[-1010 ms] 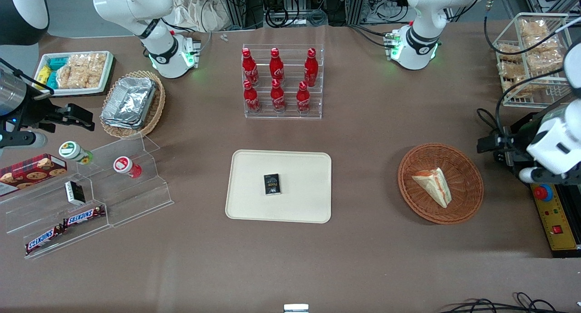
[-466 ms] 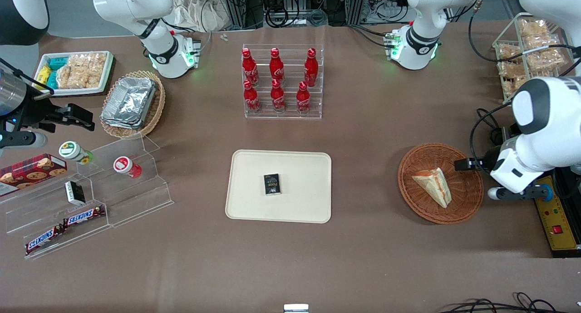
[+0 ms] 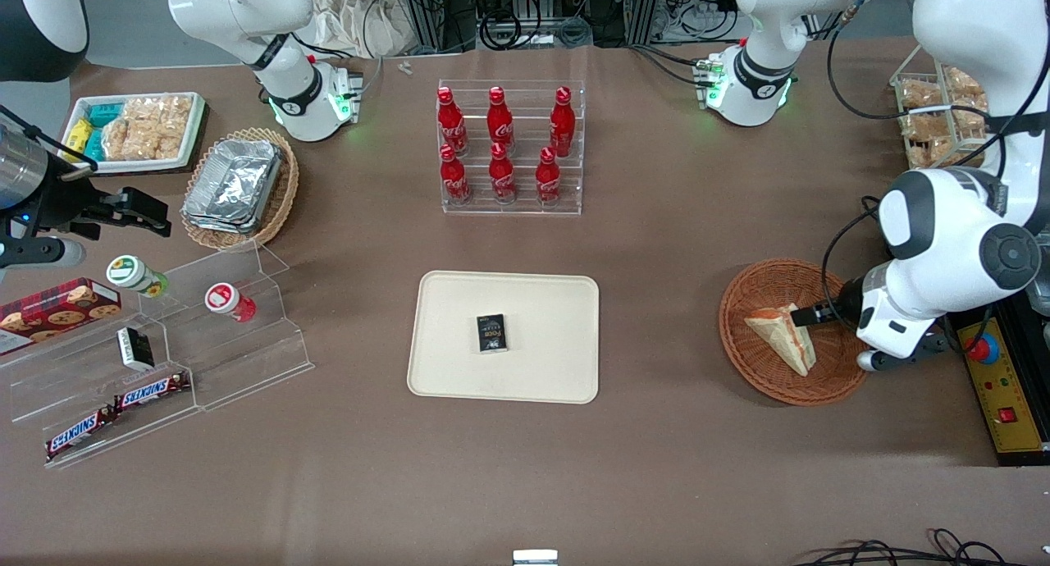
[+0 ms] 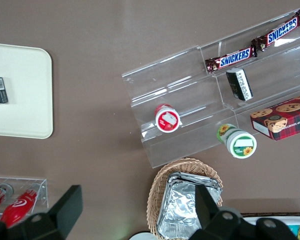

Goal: Place sandwich from basket to tray
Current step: 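Lower the open left gripper over the sandwich in the basket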

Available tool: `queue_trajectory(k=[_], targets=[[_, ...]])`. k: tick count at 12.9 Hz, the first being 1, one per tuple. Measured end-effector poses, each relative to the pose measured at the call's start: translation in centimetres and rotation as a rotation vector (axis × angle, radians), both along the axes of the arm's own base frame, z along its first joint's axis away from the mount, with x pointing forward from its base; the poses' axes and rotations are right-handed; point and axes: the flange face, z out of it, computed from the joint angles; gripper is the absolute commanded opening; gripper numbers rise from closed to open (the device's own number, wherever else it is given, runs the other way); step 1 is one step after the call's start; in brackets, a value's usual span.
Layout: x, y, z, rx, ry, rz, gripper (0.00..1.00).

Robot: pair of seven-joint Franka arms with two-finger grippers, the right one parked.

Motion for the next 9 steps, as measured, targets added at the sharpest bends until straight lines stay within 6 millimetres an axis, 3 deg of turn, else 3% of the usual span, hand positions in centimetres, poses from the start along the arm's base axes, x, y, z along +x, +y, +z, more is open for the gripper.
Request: queue_trajectory(k=[4, 9], targets=[[-0.3, 0.1, -3.4, 0.002, -0.033, 0.106, 0.99], [-0.3, 0.2, -6.2, -0.006, -0.042, 0.179, 0.99]])
